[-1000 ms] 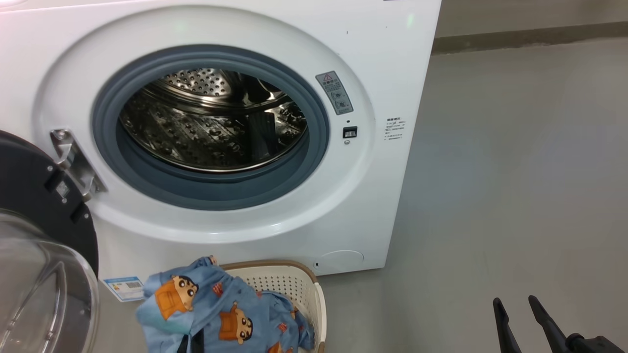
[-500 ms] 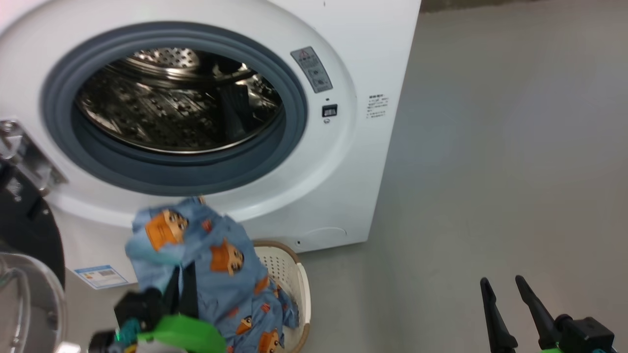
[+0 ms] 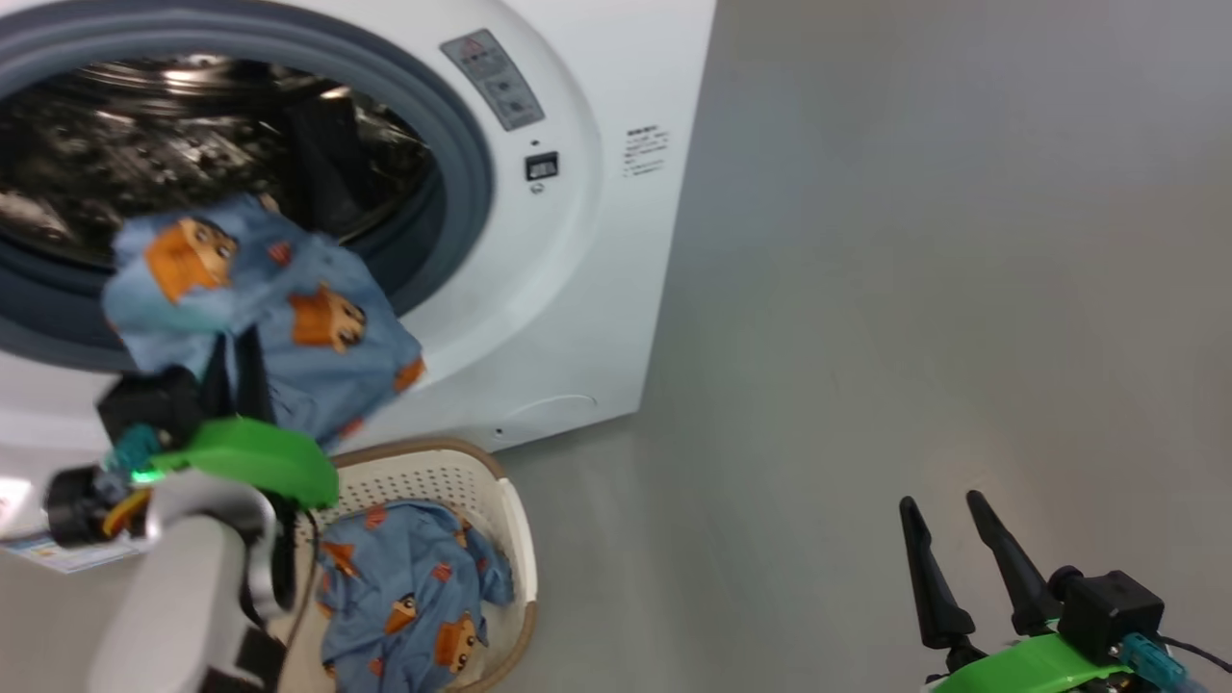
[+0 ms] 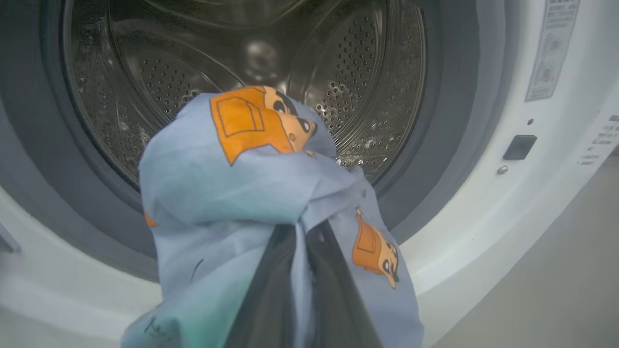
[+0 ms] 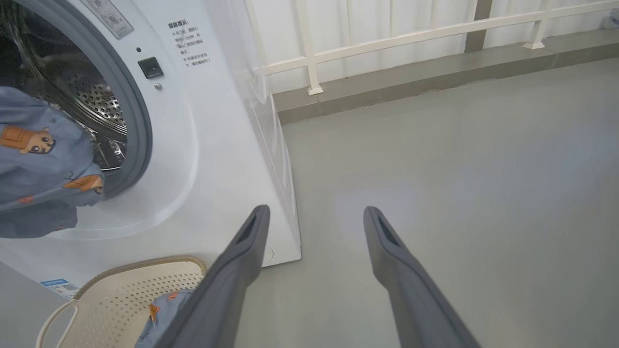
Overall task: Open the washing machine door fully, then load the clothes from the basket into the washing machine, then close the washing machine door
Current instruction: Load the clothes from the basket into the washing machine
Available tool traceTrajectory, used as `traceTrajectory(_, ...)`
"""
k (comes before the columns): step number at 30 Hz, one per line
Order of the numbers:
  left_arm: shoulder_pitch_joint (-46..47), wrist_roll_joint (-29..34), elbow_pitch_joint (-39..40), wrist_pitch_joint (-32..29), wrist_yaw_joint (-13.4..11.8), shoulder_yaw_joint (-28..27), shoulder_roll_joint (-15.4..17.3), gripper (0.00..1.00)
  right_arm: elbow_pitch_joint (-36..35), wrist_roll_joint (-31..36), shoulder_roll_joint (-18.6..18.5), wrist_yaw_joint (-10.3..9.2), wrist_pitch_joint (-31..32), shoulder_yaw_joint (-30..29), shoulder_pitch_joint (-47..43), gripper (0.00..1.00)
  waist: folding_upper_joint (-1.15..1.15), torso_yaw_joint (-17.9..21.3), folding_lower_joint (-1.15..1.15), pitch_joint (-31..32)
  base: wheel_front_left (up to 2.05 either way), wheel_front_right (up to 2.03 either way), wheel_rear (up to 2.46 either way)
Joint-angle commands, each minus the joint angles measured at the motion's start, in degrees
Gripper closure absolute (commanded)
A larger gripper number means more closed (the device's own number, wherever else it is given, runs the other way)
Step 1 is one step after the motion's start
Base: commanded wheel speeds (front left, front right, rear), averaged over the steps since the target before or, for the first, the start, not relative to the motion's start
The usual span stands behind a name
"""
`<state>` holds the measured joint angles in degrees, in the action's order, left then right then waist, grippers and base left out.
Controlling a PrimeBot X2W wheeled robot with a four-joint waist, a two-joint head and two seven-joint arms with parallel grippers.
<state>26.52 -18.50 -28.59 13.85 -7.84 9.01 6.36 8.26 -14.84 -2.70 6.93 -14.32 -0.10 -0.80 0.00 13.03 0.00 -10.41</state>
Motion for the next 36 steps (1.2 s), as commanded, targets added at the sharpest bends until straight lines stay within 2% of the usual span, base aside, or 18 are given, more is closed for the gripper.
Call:
traceTrajectory(1,3.77,0.22,-0.04,0.04,-0.53,-2.46,2.23,1.00,-0.91,-1.04,-0.23,0.56,-0.68,2.04,1.89,0.00,0.00,3.34,0.00,-3.28,0.00,0.00,0.00)
traceTrajectory(7,13.82,0.77,-8.50,-0.15,-1.50,-4.18,6.17,1.00,0.33,-3.47,-0.20,0.56,-0.68,4.54,3.71,0.00,0.00,6.96,0.00,-6.82,0.00,0.00,0.00)
traceTrajectory(19,29.53,2.27,-21.57,0.59,-2.28,-5.00,12.23,1.00,1.99,-5.95,-0.19,0.56,-0.68,9.31,5.00,0.00,0.00,11.53,0.00,-12.59,0.00,0.00,0.00)
traceTrajectory(27,38.49,4.43,-27.23,0.88,-2.58,-3.24,14.27,1.00,3.05,-6.30,-0.18,0.56,-0.68,11.90,6.06,0.00,0.00,13.07,0.00,-16.40,0.00,0.00,0.00)
traceTrajectory(36,46.82,6.64,-31.74,1.02,-4.16,-1.79,17.72,1.00,3.71,-6.47,-0.18,0.56,-0.68,13.79,6.78,0.00,0.00,14.37,0.00,-20.06,0.00,0.00,0.00)
